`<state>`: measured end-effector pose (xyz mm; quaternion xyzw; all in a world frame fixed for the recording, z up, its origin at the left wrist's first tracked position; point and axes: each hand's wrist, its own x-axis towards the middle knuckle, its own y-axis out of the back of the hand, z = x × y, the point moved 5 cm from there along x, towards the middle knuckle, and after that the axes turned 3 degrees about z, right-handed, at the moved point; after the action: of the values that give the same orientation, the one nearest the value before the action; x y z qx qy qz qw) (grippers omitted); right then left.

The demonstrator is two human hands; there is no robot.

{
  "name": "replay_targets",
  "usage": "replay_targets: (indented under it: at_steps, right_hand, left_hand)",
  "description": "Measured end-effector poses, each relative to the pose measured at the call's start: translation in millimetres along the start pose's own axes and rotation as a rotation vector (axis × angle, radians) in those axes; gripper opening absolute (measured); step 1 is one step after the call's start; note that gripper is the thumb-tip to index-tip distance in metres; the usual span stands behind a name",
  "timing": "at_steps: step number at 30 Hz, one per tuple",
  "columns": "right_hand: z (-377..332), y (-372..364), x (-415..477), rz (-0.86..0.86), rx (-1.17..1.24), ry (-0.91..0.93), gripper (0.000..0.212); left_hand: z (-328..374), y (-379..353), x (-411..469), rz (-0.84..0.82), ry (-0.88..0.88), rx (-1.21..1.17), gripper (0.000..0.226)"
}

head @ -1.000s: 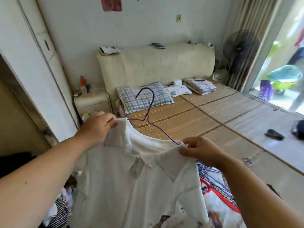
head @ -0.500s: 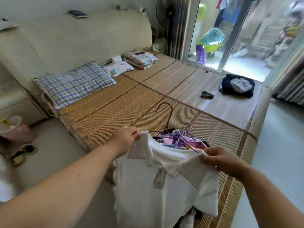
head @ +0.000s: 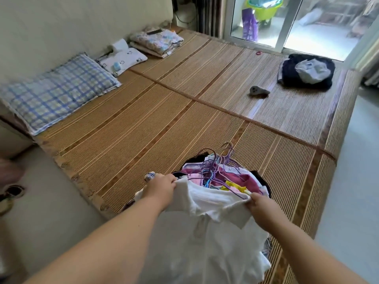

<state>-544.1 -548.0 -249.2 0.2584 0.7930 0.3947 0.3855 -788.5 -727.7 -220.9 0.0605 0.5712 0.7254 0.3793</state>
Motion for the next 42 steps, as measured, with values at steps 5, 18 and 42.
replay_targets:
  at_steps: [5, 18, 42]
  right_hand:
    - [-4, -19, 27, 0.072, 0.153, -0.024, 0.040]
    - [-286, -23, -52, -0.106, -0.138, 0.887, 0.055]
    - [-690, -54, -570, -0.089, 0.190, 2.062, 0.059]
  left_hand:
    - [-18, -20, 14, 0.013, 0.052, -0.004, 0.044]
    - [-110, 105, -123, 0.229, 0.187, 0.000, 0.069]
    - [-308, 385, -638, 1.090, 0.795, 0.424, 0.076]
